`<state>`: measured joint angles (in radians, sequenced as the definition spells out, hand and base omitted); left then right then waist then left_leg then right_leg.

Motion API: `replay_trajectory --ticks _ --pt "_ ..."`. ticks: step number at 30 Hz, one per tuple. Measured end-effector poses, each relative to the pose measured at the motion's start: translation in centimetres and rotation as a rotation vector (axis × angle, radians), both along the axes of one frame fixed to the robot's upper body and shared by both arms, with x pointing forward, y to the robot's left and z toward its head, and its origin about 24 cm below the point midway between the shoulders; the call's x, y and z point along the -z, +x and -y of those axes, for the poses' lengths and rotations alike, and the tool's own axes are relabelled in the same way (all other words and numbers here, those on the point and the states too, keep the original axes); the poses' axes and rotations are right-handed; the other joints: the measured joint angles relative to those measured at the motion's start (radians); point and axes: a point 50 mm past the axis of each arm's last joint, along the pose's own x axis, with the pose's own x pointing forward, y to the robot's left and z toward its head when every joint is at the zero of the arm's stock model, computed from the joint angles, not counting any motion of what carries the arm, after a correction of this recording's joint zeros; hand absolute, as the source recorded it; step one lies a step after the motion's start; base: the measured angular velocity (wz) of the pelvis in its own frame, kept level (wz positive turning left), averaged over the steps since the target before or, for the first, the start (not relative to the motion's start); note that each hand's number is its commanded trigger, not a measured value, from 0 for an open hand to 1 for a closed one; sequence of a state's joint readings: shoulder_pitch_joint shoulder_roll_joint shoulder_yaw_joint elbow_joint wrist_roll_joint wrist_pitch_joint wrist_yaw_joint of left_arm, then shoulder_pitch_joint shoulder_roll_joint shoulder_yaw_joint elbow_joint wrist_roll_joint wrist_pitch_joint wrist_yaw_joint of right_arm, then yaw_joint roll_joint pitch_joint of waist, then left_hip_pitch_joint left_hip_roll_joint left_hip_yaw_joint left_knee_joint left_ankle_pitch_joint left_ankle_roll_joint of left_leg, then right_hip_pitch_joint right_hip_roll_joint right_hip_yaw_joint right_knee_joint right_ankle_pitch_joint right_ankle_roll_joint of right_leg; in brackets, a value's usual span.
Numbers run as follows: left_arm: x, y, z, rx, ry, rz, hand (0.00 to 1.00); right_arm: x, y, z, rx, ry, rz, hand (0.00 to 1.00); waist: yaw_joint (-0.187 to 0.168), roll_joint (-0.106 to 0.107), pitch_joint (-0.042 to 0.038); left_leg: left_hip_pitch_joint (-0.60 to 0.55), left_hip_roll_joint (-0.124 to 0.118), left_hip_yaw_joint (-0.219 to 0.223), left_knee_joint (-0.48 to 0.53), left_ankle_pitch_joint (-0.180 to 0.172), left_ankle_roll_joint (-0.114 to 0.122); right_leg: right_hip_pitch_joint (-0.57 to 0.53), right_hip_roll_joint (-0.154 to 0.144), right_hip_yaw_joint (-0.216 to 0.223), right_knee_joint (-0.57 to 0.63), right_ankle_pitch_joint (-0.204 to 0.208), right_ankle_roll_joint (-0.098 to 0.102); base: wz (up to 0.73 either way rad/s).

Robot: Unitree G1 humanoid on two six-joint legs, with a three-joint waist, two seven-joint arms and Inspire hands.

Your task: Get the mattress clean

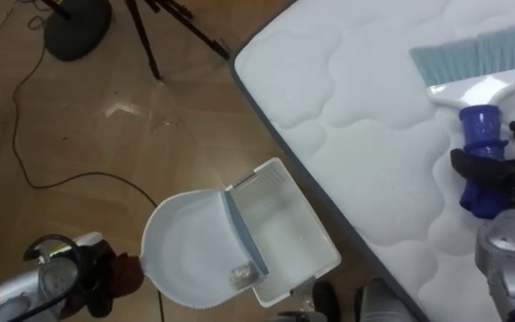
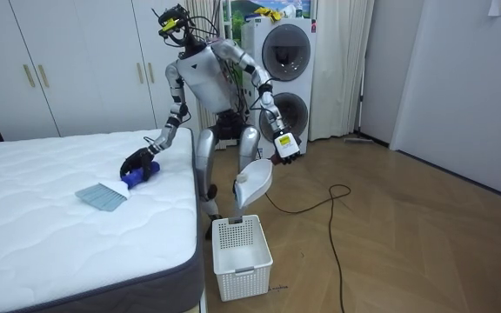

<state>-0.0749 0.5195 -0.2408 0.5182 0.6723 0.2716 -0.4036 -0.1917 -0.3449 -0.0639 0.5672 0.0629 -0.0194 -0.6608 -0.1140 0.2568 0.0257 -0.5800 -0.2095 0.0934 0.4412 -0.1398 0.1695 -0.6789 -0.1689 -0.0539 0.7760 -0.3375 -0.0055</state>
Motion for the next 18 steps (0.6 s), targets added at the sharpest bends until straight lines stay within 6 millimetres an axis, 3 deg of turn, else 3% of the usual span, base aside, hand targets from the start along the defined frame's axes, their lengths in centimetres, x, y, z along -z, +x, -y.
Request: replay_trajectory --ticks 6,11,18 --pt "-0.2 0.1 -0.6 0.037 0.101 -0.014 1.00 0.0 -0.1 0.0 -0.001 -0.025 -0.006 0.00 0.005 0.005 0.0001 0.000 0.000 0.002 0.000 0.000 0.000 -0.003 0.003 0.006 0.004 0.000 0.000 0.00" --pt "-1.3 0.5 -1.9 0.062 0.193 -0.007 1.00 -0.4 -0.3 0.1 -0.005 -0.038 0.013 0.00 0.004 0.028 -0.0018 0.003 -0.001 0.002 0.001 0.000 0.000 -0.001 -0.002 0.003 0.002 -0.001 -0.001 0.00" --pt "-2.0 0.3 -3.3 0.061 0.247 -0.009 1.00 -0.6 -0.3 0.3 -0.008 -0.046 0.018 0.00 0.003 0.042 -0.0011 0.028 -0.005 0.010 -0.010 0.000 0.000 0.013 -0.006 0.011 0.004 -0.006 0.001 -0.02"
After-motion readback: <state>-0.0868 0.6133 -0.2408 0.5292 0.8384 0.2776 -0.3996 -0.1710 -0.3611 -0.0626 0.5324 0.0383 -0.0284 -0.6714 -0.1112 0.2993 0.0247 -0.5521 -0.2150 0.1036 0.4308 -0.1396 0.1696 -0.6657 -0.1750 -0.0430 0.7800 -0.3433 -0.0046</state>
